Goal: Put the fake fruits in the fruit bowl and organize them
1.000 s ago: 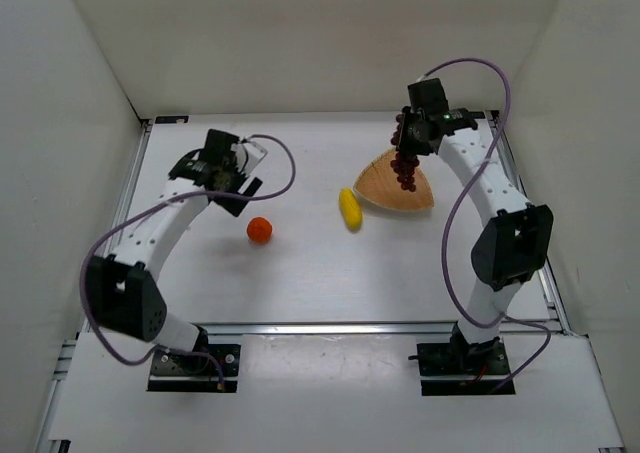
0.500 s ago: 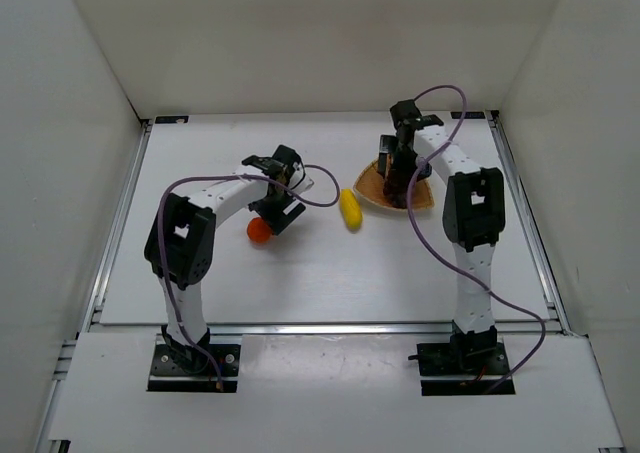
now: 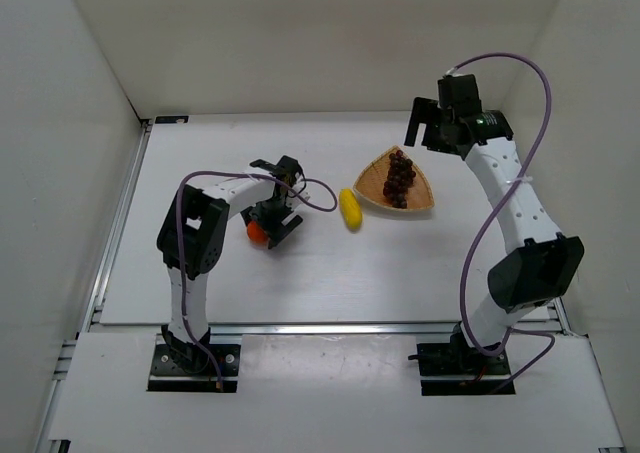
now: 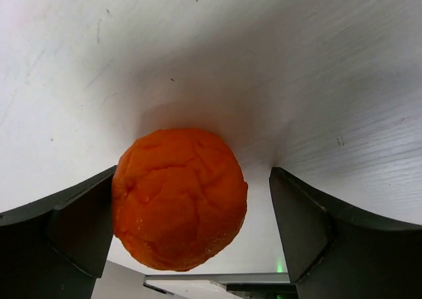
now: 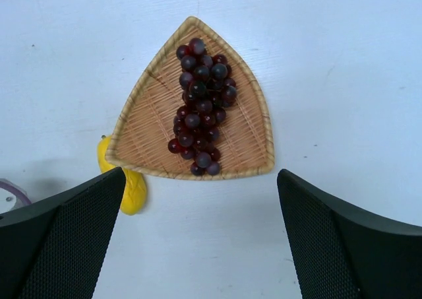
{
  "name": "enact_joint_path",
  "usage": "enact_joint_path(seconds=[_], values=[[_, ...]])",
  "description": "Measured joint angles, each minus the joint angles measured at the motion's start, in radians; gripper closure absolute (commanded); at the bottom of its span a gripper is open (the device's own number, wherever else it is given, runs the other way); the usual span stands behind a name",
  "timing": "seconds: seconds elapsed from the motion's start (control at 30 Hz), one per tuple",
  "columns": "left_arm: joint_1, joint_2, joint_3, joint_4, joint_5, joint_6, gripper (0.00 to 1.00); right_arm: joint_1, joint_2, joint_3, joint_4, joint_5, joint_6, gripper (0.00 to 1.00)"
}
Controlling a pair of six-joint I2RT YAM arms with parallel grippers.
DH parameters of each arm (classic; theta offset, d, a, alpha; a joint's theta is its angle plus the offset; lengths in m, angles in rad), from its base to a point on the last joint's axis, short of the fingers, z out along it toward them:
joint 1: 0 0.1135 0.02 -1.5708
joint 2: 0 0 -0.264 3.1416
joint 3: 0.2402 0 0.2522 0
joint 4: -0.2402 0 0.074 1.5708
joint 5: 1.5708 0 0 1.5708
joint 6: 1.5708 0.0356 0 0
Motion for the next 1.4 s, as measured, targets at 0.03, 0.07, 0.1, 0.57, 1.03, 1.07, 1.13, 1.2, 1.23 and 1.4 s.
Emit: enact_joint_path(seconds=[0.03, 0.07, 0.1, 0.57, 1.03, 1.07, 1.13, 1.2, 1.23, 1.4], values=[[0.000, 0.003, 0.000, -0.006, 0.001, -0.003, 0.07, -0.005, -0.024, -0.017, -0.001, 0.000, 0.001, 0.00], [0.000, 0.005, 0.000, -0.012, 0.001, -0.006, 0.12, -0.010, -0.042, -0.032, -0.002, 0.001, 0.002, 0.00], [0.000, 0.006, 0.000, -0.016, 0.002, -0.010, 0.17, -0.012, -0.052, -0.046, 0.000, 0.002, 0.003, 0.00], [-0.022, 0.051, 0.239, -0.136, -0.025, -0.022, 0.69, -0.022, -0.067, -0.139, 0.005, 0.011, 0.024, 0.00], [-0.252, 0.434, 1.014, 0.318, -0.011, 0.072, 0.61, -0.127, -0.332, -0.439, 0.051, 0.014, 0.225, 0.00], [-0.256, 0.460, 1.015, 0.338, 0.001, 0.072, 0.53, -0.127, -0.348, -0.440, 0.050, 0.023, 0.226, 0.00], [-0.261, 0.504, 1.014, 0.363, 0.031, 0.072, 0.43, -0.126, -0.382, -0.440, 0.046, 0.048, 0.225, 0.00], [-0.261, 0.534, 1.012, 0.376, 0.055, 0.070, 0.29, -0.127, -0.412, -0.443, 0.040, 0.074, 0.222, 0.00], [-0.265, 0.541, 1.006, 0.382, 0.060, 0.069, 0.11, -0.127, -0.426, -0.444, 0.035, 0.083, 0.220, 0.00], [-0.272, 0.517, 0.917, 0.415, 0.071, 0.057, 0.00, -0.127, -0.487, -0.476, 0.017, 0.108, 0.206, 0.00]])
